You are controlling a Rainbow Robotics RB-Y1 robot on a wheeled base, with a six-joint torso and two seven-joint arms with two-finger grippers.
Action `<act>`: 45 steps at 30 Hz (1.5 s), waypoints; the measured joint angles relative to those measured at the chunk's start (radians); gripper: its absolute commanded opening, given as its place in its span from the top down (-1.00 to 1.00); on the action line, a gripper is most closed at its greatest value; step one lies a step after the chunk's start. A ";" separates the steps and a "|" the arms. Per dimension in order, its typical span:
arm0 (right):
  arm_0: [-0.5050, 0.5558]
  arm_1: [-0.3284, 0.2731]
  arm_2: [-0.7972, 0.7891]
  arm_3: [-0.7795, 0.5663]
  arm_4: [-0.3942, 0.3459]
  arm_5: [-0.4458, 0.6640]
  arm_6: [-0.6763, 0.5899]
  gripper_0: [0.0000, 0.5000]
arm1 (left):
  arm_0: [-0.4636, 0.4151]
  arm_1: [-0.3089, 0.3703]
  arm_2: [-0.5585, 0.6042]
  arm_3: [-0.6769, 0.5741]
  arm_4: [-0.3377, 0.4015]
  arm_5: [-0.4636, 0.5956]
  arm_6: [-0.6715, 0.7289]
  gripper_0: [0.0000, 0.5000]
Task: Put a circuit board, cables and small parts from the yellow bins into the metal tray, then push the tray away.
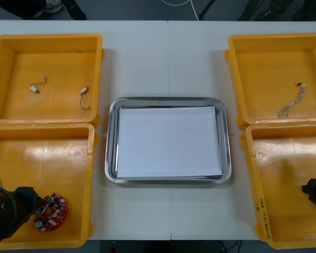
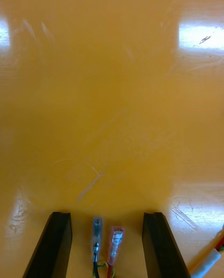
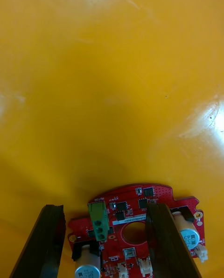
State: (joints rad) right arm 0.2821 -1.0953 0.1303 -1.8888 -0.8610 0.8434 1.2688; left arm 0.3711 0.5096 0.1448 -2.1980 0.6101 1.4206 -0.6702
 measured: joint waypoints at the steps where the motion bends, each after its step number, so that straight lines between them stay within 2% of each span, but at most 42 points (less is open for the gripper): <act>1: 0.000 0.000 0.000 0.000 0.001 -0.001 0.000 -0.29 | 0.001 0.000 0.000 0.001 -0.001 0.000 0.000 -1.00; 2: 0.000 0.000 0.000 0.000 0.001 -0.001 0.000 -0.21 | 0.003 0.000 0.000 0.001 -0.001 -0.001 0.000 -1.00; 4: 0.000 0.000 0.000 0.000 0.001 -0.002 0.000 0.24 | 0.008 0.000 -0.001 0.001 -0.005 -0.007 0.000 -1.00; 7: 0.000 0.000 0.000 0.001 0.001 -0.002 0.000 0.63 | 0.014 0.000 -0.004 0.002 -0.008 -0.015 0.000 -1.00; 11: 0.000 0.000 0.000 0.003 0.001 -0.002 0.000 1.00 | 0.016 0.000 -0.010 0.003 -0.010 -0.019 0.000 -1.00; 21: 0.000 0.000 0.000 0.006 0.001 -0.009 0.000 1.00 | 0.018 0.000 -0.026 0.003 -0.023 -0.026 0.000 -0.97; 22: 0.000 0.000 0.000 0.006 0.001 -0.009 0.000 1.00 | 0.019 0.000 -0.026 0.003 -0.023 -0.026 0.000 -0.39; 23: 0.000 0.000 0.000 0.006 0.001 -0.009 0.000 1.00 | 0.019 0.000 -0.026 0.003 -0.024 -0.026 0.000 0.03; 24: 0.000 0.000 0.000 0.006 0.001 -0.008 -0.001 1.00 | 0.019 0.000 -0.027 0.003 -0.026 -0.026 0.000 0.99; 28: -0.004 0.000 -0.001 0.003 0.001 0.017 -0.006 1.00 | 0.019 0.000 -0.030 0.004 -0.028 -0.027 0.000 1.00; 38: -0.009 0.000 -0.083 -0.092 -0.001 0.268 -0.009 1.00 | 0.020 0.000 -0.031 0.004 -0.029 -0.031 0.000 1.00; 45: -0.009 0.000 -0.163 -0.158 -0.011 0.386 -0.015 1.00 | 0.020 0.000 -0.031 0.004 -0.029 -0.031 0.000 1.00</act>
State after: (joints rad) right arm 0.2729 -1.0951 -0.0326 -2.0473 -0.8721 1.2296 1.2537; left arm 0.3911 0.5096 0.1143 -2.1943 0.5806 1.3895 -0.6705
